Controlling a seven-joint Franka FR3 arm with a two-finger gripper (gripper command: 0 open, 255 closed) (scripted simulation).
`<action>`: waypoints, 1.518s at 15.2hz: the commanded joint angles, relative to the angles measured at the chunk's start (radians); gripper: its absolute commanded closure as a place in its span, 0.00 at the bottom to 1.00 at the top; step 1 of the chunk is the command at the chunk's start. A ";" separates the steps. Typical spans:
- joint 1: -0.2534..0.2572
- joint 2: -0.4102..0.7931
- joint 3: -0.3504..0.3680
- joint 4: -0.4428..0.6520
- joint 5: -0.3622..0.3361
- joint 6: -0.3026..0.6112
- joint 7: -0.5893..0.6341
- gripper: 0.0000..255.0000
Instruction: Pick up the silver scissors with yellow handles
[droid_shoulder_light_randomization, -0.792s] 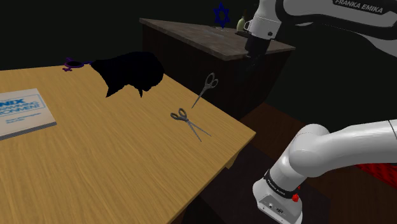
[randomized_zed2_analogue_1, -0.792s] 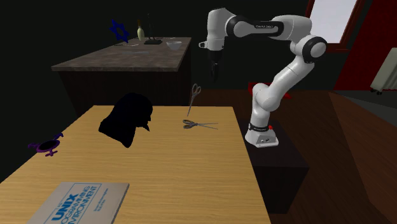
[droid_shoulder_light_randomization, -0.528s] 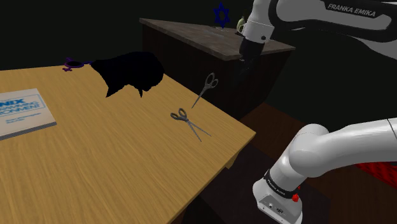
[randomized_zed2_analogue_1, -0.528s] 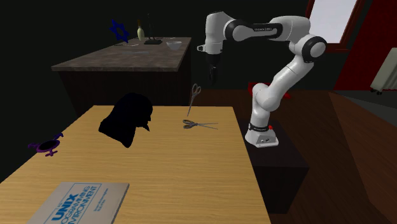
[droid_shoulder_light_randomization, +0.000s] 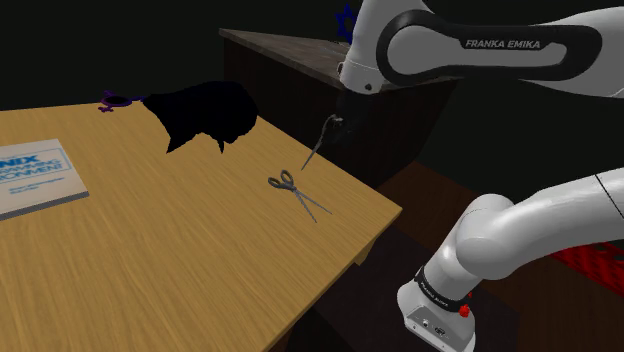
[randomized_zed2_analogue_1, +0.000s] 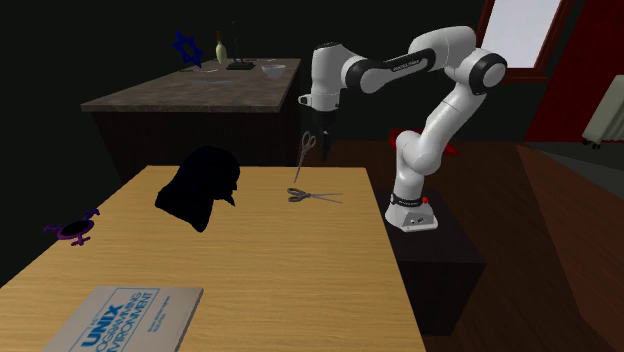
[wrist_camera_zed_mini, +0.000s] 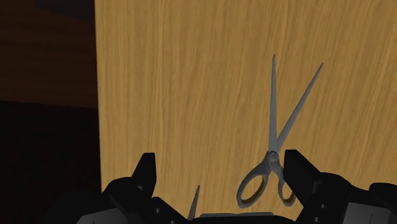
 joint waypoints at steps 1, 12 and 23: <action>0.006 0.046 0.033 -0.013 0.009 0.066 0.036 0.00; 0.017 0.254 0.152 -0.021 0.001 0.299 0.174 0.00; 0.015 0.276 0.158 -0.053 -0.003 0.353 0.177 1.00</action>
